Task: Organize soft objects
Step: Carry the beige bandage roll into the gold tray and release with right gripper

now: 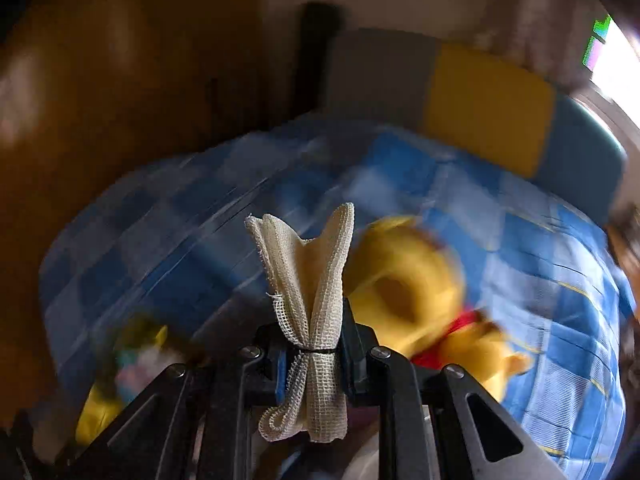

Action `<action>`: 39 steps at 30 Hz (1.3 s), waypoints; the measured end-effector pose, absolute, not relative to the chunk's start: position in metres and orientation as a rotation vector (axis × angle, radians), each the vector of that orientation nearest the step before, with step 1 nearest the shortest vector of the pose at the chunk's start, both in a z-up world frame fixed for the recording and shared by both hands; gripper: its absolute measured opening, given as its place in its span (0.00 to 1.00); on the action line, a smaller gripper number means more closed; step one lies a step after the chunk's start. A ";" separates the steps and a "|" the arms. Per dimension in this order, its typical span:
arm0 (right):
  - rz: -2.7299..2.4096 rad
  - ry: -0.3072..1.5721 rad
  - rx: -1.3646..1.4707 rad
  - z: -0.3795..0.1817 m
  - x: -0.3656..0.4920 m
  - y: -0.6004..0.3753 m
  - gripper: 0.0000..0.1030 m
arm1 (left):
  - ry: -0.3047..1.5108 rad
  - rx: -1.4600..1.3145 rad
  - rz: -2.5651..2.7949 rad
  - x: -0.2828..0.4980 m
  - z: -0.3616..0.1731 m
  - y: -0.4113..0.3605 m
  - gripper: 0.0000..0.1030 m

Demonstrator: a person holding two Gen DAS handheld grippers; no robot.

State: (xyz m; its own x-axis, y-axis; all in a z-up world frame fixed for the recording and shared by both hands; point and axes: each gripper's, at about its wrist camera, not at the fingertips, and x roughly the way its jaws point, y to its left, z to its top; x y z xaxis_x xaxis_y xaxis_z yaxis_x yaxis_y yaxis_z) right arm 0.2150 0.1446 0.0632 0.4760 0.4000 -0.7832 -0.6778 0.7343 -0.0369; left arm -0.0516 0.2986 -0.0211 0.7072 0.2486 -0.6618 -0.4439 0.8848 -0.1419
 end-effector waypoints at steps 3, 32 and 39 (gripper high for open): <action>0.762 0.911 -0.384 0.034 0.177 0.158 0.18 | 0.682 -0.312 0.391 -0.055 -0.020 0.298 0.89; 0.804 0.980 -0.494 -0.075 0.030 0.141 0.29 | 0.674 -0.276 0.353 -0.071 -0.015 0.268 0.95; 0.822 0.959 -0.396 -0.057 0.031 0.124 0.40 | 0.664 -0.253 0.341 -0.071 -0.009 0.259 0.99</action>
State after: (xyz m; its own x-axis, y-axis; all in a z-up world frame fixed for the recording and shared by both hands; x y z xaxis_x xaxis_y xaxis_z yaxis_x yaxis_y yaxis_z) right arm 0.0310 0.1236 -0.0573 0.3123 0.4383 -0.8428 -0.7661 0.6408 0.0494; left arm -0.0714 0.2592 -0.0095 0.7353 0.2272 -0.6385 -0.3869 0.9143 -0.1202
